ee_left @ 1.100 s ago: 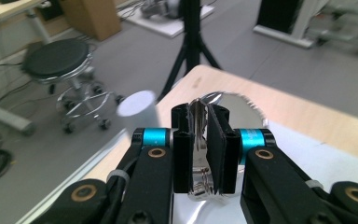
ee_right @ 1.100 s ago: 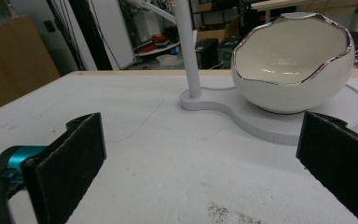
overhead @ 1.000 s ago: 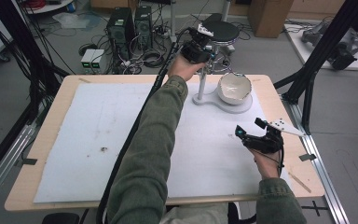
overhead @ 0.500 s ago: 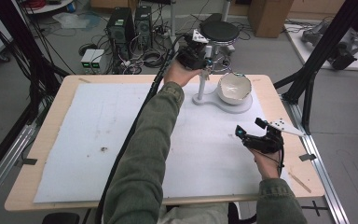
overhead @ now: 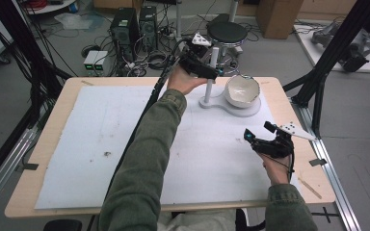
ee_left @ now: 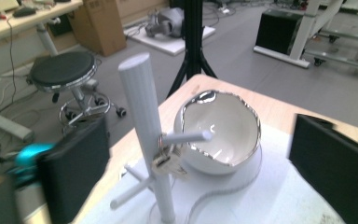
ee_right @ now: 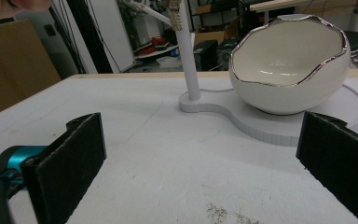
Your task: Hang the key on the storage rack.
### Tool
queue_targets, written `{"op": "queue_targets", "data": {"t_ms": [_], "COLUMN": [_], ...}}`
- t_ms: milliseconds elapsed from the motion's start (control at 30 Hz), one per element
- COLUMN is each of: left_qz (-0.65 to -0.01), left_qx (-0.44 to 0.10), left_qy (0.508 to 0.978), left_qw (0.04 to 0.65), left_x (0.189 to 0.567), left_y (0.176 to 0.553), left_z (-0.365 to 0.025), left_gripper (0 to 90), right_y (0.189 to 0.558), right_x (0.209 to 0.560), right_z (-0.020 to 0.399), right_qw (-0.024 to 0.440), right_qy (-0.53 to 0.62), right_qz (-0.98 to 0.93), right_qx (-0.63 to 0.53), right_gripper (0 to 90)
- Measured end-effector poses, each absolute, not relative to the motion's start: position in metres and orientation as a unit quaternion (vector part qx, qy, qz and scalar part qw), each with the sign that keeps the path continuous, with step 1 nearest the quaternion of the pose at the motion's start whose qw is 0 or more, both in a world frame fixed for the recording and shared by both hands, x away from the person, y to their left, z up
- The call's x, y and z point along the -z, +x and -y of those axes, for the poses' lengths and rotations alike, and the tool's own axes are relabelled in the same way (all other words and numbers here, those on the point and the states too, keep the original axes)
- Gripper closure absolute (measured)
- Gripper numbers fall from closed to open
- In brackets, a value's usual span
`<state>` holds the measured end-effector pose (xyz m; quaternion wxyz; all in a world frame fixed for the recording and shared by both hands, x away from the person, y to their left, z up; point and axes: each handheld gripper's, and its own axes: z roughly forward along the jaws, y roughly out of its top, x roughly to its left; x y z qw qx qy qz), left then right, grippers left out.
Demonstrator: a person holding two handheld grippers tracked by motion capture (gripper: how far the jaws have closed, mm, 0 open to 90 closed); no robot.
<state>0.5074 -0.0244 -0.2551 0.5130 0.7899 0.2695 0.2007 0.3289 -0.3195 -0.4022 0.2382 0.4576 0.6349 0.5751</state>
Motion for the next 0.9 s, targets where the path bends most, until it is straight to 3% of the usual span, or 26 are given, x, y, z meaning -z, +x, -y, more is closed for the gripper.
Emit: {"op": "queue_targets", "data": {"t_ms": [900], "left_qz": [-0.293], "left_qx": [-0.184], "left_qy": [0.790], "left_qw": [0.505], "left_x": [0.283], "left_y": [0.487], "left_z": [-0.045], "left_gripper": [1.6], "right_y": [0.329], "right_x": [0.402], "right_z": [0.318], "right_qw": [0.240], "right_qy": [0.458], "right_qz": [-0.634], "right_qx": [-0.575], "right_gripper": [0.4]}}
